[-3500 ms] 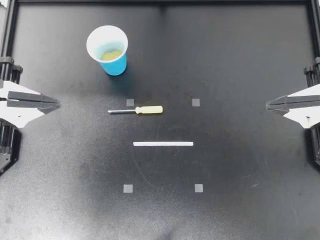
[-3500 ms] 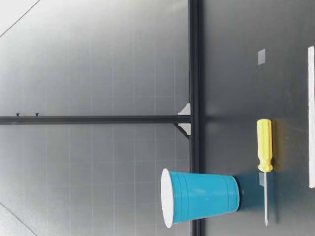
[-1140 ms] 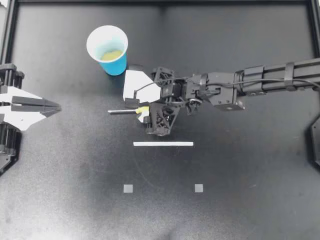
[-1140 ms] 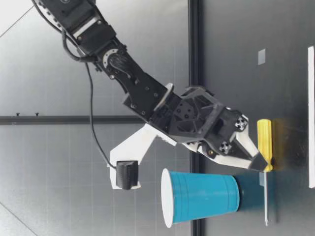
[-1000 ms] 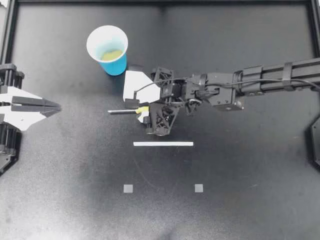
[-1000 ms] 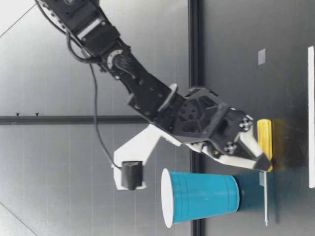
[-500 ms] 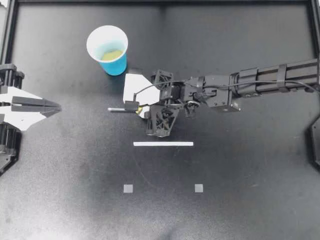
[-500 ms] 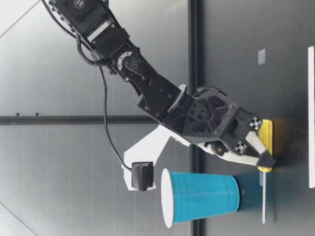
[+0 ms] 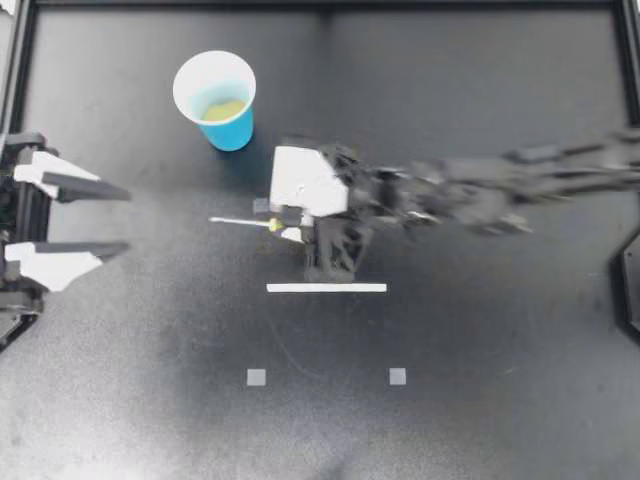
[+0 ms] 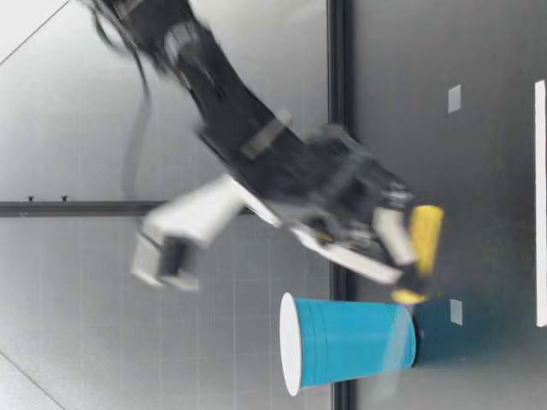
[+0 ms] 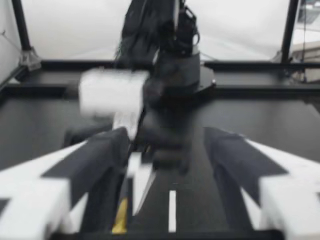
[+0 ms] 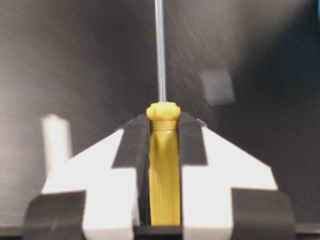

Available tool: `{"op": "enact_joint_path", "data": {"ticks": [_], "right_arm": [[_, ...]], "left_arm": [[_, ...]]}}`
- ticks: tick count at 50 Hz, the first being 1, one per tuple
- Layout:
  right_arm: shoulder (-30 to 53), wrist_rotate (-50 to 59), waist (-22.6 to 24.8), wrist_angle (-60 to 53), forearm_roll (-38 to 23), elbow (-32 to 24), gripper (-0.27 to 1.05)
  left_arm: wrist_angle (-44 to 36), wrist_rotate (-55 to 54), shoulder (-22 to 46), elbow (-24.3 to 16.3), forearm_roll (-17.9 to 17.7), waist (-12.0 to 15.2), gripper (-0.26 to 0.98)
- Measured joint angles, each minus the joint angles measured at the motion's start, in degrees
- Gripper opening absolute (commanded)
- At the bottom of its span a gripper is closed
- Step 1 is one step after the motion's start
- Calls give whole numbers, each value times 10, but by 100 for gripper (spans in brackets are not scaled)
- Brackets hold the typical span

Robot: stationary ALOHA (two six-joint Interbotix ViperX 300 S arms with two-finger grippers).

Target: Pick up the screwdriver with the right arm, hand it over to the left arm then place it into the cup.

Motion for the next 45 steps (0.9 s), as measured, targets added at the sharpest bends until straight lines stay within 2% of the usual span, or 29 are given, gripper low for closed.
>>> {"op": "enact_joint_path", "data": {"ticks": [13, 20, 45], "right_arm": [[-91, 69, 39, -319, 4, 137, -5], [-99, 86, 46, -460, 4, 170, -5], [-65, 81, 51, -492, 4, 119, -5]], "left_arm": [[-139, -4, 70, 17, -4, -1, 65], [-197, -4, 117, 14, -5, 0, 65], [-288, -18, 272, -54, -10, -1, 65]]}}
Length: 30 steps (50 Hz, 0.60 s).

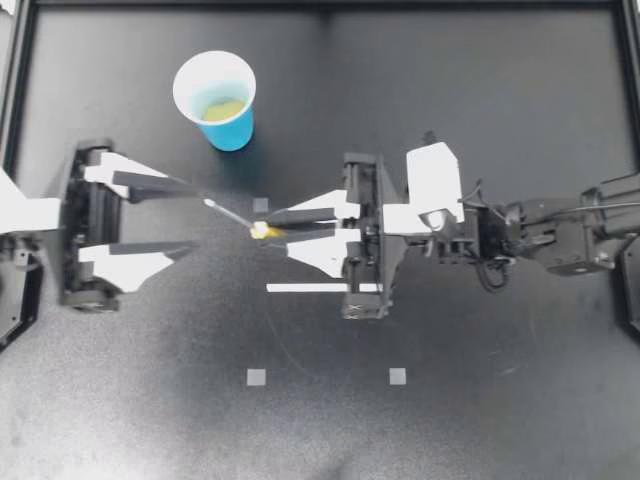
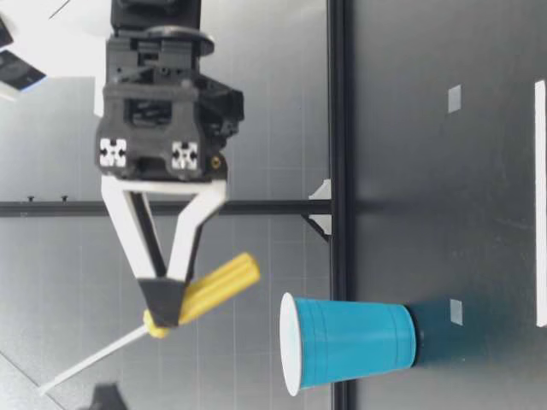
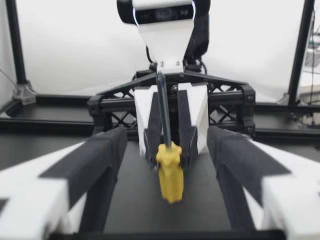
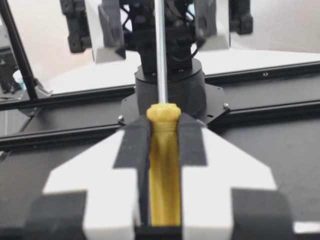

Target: Pick up the screwdriver with the right arm, hand it over to the left arm then place it into the cup.

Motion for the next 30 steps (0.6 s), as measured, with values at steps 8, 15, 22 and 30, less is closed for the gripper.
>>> {"op": "enact_joint_path", "data": {"ticks": [8, 15, 22, 30], "right_arm": [[4, 0, 0, -1, 0, -4, -5], [4, -7, 0, -1, 0, -4, -5], [4, -11, 0, 0, 0, -5, -5], [4, -11, 0, 0, 0, -5, -5]], "left_arm": [[-16, -13, 37, -18, 6, 1, 65], [-29, -15, 58, -31, 8, 0, 61], [-38, -15, 63, -37, 13, 1, 45], [-42, -15, 63, -38, 18, 0, 17]]}}
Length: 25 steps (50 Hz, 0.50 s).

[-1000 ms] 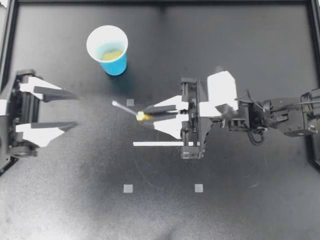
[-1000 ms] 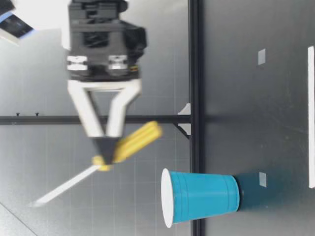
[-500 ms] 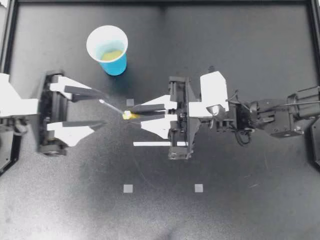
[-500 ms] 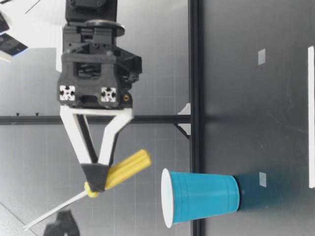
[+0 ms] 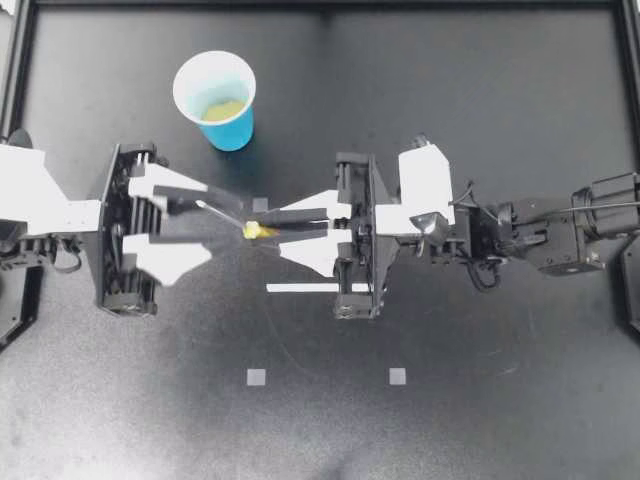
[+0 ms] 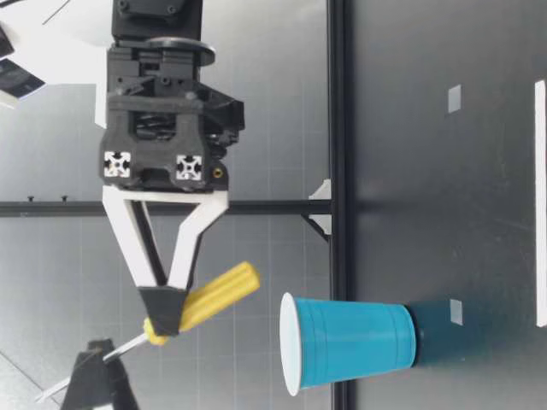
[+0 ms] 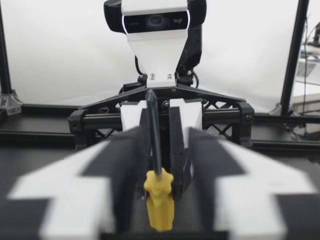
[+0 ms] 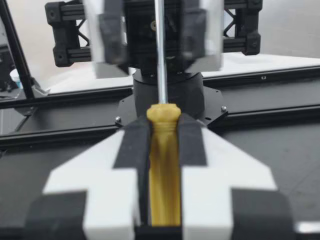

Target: Pick up the screwdriver with the right arm, hand it over to the left arm then place it into the cup.

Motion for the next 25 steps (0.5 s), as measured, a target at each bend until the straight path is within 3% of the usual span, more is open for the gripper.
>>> {"op": "enact_joint_path", "data": {"ticks": [5, 12, 18, 25], "right_arm": [[0, 4, 2, 0, -1, 0, -5], [0, 4, 1, 4, 4, 0, 1], [0, 4, 1, 15, 8, -2, 18], [0, 6, 1, 21, 11, -3, 50]], "left_arm": [[-4, -2, 0, 0, 0, 2, 6], [-5, -2, 0, 0, 0, 3, 5], [-5, -2, 1, 1, 0, 3, 5], [-5, 0, 1, 1, 0, 4, 5]]}}
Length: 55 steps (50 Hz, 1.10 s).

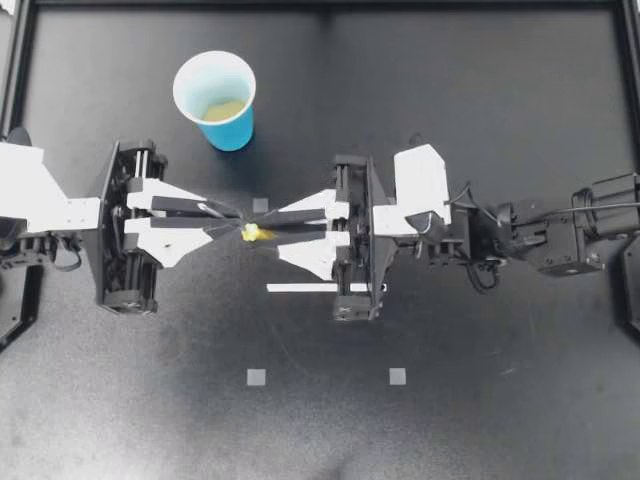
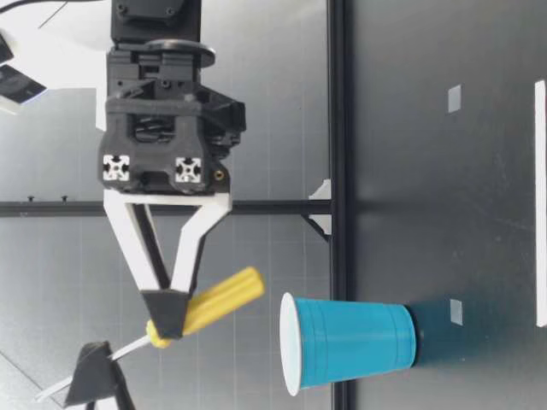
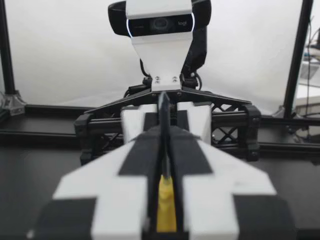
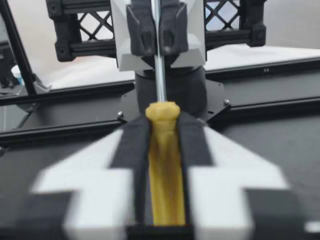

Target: Pick up the screwdriver with the right arm, hand it over to the left arm then place it into the cup.

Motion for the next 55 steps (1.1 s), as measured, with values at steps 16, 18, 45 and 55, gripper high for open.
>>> {"op": "enact_joint_path", "data": {"ticks": [16, 18, 45, 55], "right_arm": [[-35, -4, -3, 4, 19, 25, 71], [-48, -4, -3, 4, 22, 36, 71], [-186, -5, -7, -4, 26, 137, 71], [-184, -5, -7, -5, 26, 137, 71]], "left_arm": [[1, 25, -1, 13, -12, 4, 5], [1, 30, -1, 18, -19, 12, 5], [1, 142, 3, 30, -110, 223, 5], [1, 142, 34, 23, -112, 255, 8]]}}
